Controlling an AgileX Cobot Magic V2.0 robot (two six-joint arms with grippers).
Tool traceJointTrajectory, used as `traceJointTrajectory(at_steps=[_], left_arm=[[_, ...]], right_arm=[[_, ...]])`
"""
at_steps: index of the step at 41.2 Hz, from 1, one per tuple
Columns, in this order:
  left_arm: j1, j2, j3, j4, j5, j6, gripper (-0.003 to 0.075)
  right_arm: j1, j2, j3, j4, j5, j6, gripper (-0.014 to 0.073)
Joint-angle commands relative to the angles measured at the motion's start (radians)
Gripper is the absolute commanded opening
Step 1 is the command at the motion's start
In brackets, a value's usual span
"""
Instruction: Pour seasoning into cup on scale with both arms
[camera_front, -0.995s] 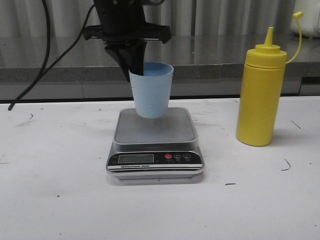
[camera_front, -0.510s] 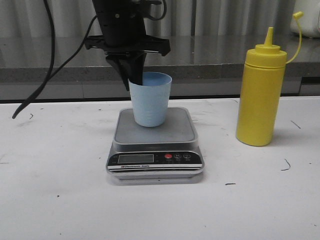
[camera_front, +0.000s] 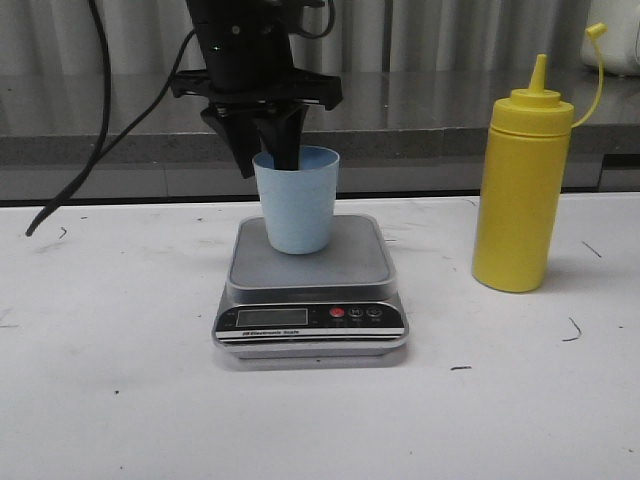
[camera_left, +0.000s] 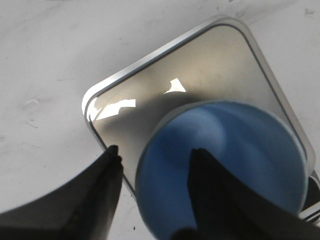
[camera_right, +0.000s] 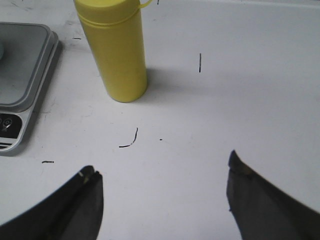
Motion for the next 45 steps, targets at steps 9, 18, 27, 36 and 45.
traceJointTrajectory(at_steps=[9,18,27,36,45], left_arm=[[-0.006,-0.209,-0.032,-0.018,0.015,-0.008,0.0388],[-0.007,-0.435,0.094,-0.039,-0.067,-0.008,0.0388],[-0.007,-0.692,0.316,-0.039,-0.155,-0.008,0.0388],[-0.007,-0.956,0.606,-0.039,-0.272,-0.002,0.0388],[-0.007,-1.215,0.903,-0.039,-0.389,0.038,0.0388]], right_arm=[[0.002,0.0,-0.034,-0.005,-0.064,-0.01,0.054],[0.002,0.0,-0.034,-0.005,-0.064,-0.01,0.054],[0.002,0.0,-0.034,-0.005,-0.064,-0.01,0.054],[0.002,0.0,-0.034,-0.005,-0.064,-0.01,0.054],[0.002,0.0,-0.034,-0.005,-0.064,-0.01,0.054]])
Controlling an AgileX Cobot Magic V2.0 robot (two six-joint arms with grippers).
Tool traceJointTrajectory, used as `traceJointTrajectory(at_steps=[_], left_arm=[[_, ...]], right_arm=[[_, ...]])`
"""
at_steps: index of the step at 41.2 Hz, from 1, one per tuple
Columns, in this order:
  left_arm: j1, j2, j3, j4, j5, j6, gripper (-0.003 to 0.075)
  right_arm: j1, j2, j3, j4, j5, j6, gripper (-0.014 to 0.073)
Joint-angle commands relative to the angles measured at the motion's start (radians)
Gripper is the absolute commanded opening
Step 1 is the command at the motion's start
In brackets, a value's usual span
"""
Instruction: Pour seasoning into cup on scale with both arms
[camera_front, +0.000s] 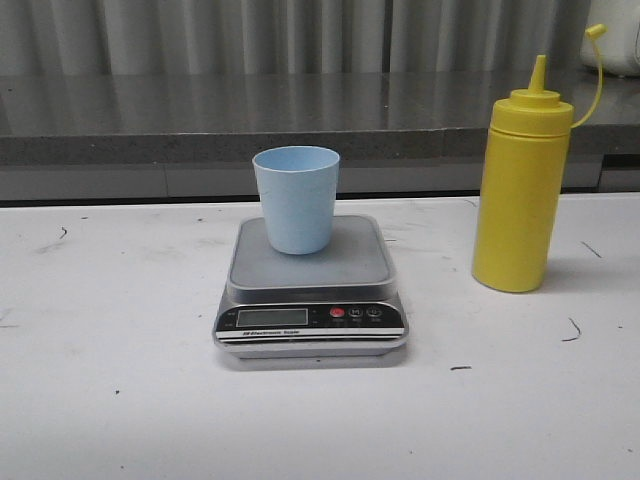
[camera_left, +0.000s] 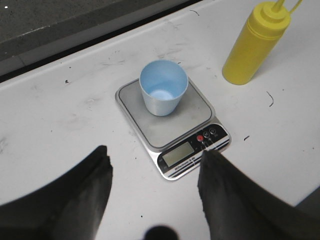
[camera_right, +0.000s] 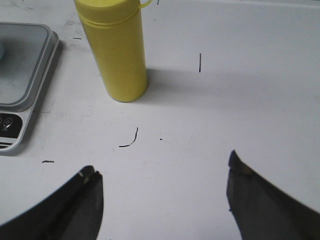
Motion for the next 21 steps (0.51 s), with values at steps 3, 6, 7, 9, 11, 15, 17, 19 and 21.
traceJointTrajectory(at_steps=[3,6,7,9,11,15,17,19,21], left_arm=[[-0.007,-0.177,0.149,-0.012,-0.125,0.014,0.0388],[-0.007,-0.26,0.23,-0.01,-0.145,0.015,0.0388],[-0.007,-0.293,0.261,-0.01,-0.151,0.015,0.0388],[-0.007,-0.35,0.311,-0.01,-0.158,0.015,0.0388],[-0.007,-0.398,0.351,-0.01,-0.163,0.015,0.0388],[-0.007,-0.508,0.433,-0.01,-0.178,0.015,0.0388],[-0.007,-0.545,0.465,-0.01,-0.18,0.015,0.0388],[-0.007,-0.582,0.492,-0.01,-0.18,0.015,0.0388],[-0.007,-0.612,0.51,-0.01,-0.18,0.015,0.0388]], right_arm=[[0.002,0.0,-0.034,-0.005,-0.064,-0.01,0.054],[0.002,0.0,-0.034,-0.005,-0.064,-0.01,0.054],[0.002,0.0,-0.034,-0.005,-0.064,-0.01,0.054],[0.002,0.0,-0.034,-0.005,-0.064,-0.01,0.054],[0.002,0.0,-0.034,-0.005,-0.064,-0.01,0.054],[0.002,0.0,-0.034,-0.005,-0.064,-0.01,0.054],[0.002,0.0,-0.034,-0.005,-0.064,-0.01,0.054],[0.002,0.0,-0.034,-0.005,-0.064,-0.01,0.054],[0.002,0.0,-0.034,-0.005,-0.064,-0.01,0.054]])
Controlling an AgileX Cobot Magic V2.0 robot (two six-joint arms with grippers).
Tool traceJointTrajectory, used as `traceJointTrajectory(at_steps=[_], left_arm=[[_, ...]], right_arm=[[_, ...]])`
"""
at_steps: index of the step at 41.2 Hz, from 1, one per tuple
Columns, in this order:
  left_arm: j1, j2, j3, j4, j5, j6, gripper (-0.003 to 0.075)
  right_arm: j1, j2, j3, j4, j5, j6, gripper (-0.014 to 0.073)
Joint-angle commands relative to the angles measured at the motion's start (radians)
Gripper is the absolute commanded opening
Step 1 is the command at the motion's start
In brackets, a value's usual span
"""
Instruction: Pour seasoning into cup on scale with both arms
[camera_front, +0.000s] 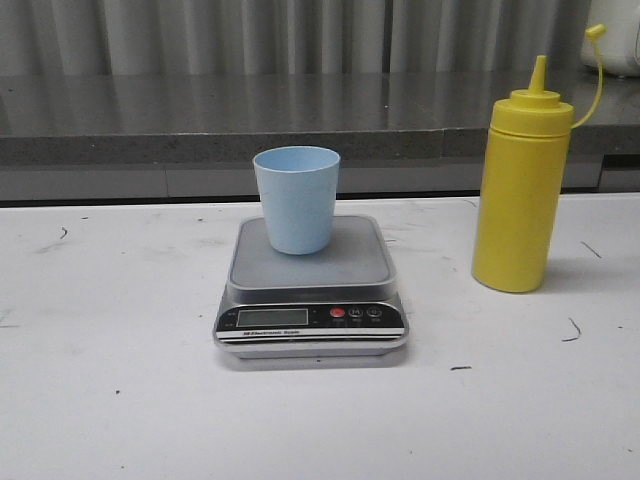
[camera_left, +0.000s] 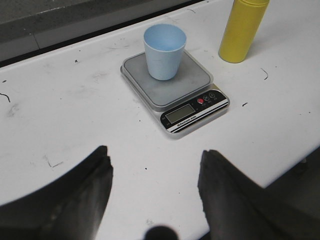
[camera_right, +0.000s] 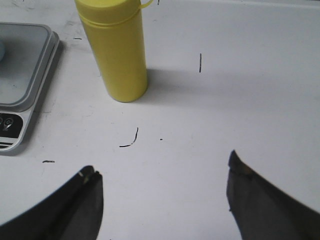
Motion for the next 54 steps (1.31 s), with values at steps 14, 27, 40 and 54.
traceJointTrajectory(at_steps=[14,27,40,54], left_arm=[[-0.007,-0.073,0.023,-0.01,-0.087,0.001,0.0388],[-0.007,-0.073,0.023,-0.01,-0.087,0.001,0.0388],[-0.007,-0.073,0.023,-0.01,-0.087,0.001,0.0388],[-0.007,-0.073,0.023,-0.01,-0.087,0.001,0.0388]], right_arm=[[0.002,0.0,-0.034,-0.005,-0.064,-0.01,0.054],[0.002,0.0,-0.034,-0.005,-0.064,-0.01,0.054],[0.002,0.0,-0.034,-0.005,-0.064,-0.01,0.054],[0.004,0.025,-0.032,0.031,-0.18,-0.009,0.054]])
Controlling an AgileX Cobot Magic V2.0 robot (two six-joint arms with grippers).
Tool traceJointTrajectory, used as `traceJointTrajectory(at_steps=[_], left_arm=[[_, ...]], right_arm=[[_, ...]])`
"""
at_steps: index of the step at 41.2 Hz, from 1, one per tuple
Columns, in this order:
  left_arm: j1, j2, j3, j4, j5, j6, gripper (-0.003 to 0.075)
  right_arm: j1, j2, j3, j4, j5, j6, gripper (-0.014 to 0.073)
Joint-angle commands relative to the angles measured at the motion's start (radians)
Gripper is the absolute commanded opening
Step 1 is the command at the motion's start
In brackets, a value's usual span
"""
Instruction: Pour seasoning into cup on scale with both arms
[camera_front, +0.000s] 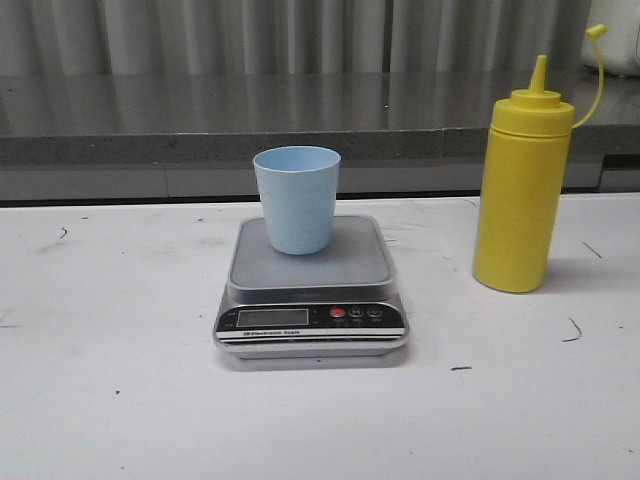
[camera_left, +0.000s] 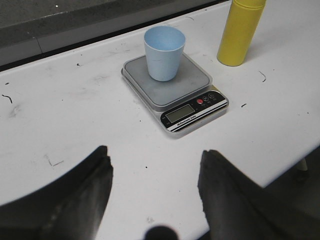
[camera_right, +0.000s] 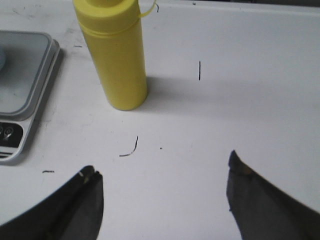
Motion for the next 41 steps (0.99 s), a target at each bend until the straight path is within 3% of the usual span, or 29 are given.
traceJointTrajectory(at_steps=[1,10,18,30,41], left_arm=[[-0.007,0.006,-0.024,-0.01,-0.078,0.001,0.0388],[-0.007,0.006,-0.024,-0.01,-0.078,0.001,0.0388],[-0.007,0.006,-0.024,-0.01,-0.078,0.001,0.0388],[-0.007,0.006,-0.024,-0.01,-0.078,0.001,0.0388],[-0.007,0.006,-0.024,-0.01,-0.078,0.001,0.0388]], right_arm=[[0.007,0.023,-0.032,0.024,-0.148,-0.009,0.0542],[0.085,0.136,-0.032,0.024,-0.25,-0.009,0.0614],[0.14,0.281,-0.028,0.04,-0.322,-0.009,0.0614],[0.164,0.467,0.195,0.04,-0.946,-0.008,0.0614],[0.184,0.723,0.213,-0.063,-1.247,0.099,0.0614]])
